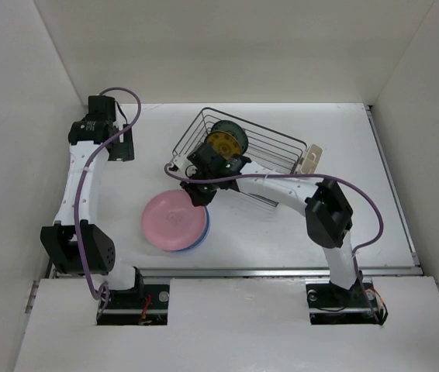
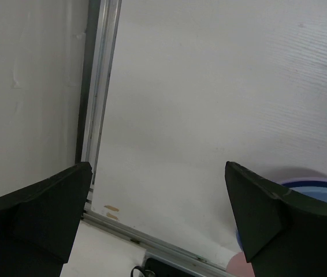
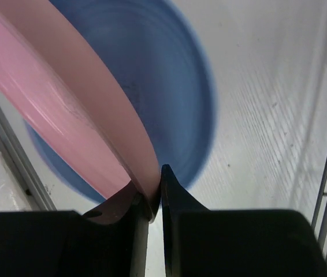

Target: Unload the plates from the dish rack

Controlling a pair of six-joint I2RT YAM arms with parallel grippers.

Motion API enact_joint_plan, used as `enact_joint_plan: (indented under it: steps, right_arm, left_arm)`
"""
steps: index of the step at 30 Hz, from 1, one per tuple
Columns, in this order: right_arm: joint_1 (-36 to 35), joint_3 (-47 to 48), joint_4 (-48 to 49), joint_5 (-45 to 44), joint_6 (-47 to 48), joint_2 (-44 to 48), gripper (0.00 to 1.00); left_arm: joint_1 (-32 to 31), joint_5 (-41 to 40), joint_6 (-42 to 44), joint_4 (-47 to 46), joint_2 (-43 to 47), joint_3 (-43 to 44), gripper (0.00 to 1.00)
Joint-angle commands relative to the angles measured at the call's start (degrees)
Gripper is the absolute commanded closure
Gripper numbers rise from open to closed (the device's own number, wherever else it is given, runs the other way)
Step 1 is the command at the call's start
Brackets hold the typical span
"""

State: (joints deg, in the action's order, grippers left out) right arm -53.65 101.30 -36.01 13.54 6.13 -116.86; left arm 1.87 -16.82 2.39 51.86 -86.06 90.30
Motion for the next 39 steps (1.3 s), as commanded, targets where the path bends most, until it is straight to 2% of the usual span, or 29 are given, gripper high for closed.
enact_joint_plan:
  steps: [1, 3, 4, 5, 7, 11, 15, 18, 21, 24, 27, 34, 38, 39]
  right_arm:
    - [0.83, -0.13, 0.15, 0.97, -1.91, 1.11, 0.85]
    - [0.3, -0.13, -0.46, -2.0, -1.91, 0.32, 0.64]
    - [0.3, 0.39, -0.47, -3.24, -1.91, -0.29, 0.43]
    - [-0.31, 0.39, -1.07, -4.56, -1.91, -0.3, 0.37]
    - [-0.32, 0.39, -1.08, -7.81, -1.91, 0.75, 0.28]
    - [-0.32, 1.53, 0.14, -11.16, -3.05, 5.57, 0.26]
    - [0.47, 1.54, 4.8, -16.08, -5.86, 11.1, 0.19]
    - [4.14, 2.06, 8.32, -18.72, -10.16, 13.14, 0.19]
    - [9.24, 6.43, 7.54, -25.19, -15.17, 11.49, 0.3]
    - [12.51, 11.19, 3.42, -28.3, -15.97, 6.22, 0.34]
    - [15.23, 16.64, 1.82, -28.31, -15.97, 0.59, 0.35]
    - [19.54, 18.41, 3.05, -25.5, -15.97, -7.24, 0.37]
    - [19.55, 19.03, 4.27, -21.9, -15.97, -9.09, 0.45]
    - [19.55, 17.55, 4.28, -21.19, -15.97, -9.09, 0.5]
  left_arm:
    - [0.15, -1.02, -0.81, -0.26, 3.17, -1.62, 0.0]
    - [0.15, -1.02, -0.81, -0.26, 3.18, -3.02, 0.0]
    - [0.15, -1.02, -0.81, -0.26, 3.79, -3.03, 0.0]
    - [0.15, -1.02, -0.81, -0.26, 4.32, -3.03, 0.0]
    - [0.15, -1.55, -0.81, -0.79, 4.85, -4.25, 0.0]
    - [0.15, -1.55, -0.81, -1.32, 5.38, -4.26, 0.0]
    - [0.15, -1.55, -0.28, -1.32, 6.43, -4.26, 0.0]
    - [0.15, -1.02, 0.24, -1.32, 6.43, -4.78, 0.0]
    - [0.15, -1.02, 0.24, -1.32, 6.96, -4.78, 0.0]
    - [0.15, -1.02, 0.24, -1.32, 6.96, -5.31, 0.0]
    - [0.15, -0.5, 0.24, -1.32, 6.96, -5.84, 0.0]
    - [0.15, 0.11, 0.24, -0.79, 6.44, -5.84, 0.0]
    - [0.15, 0.65, 0.24, -0.79, 6.43, -5.84, 0.0]
    - [0.15, 0.65, 0.24, -0.79, 5.91, -5.84, 0.0]
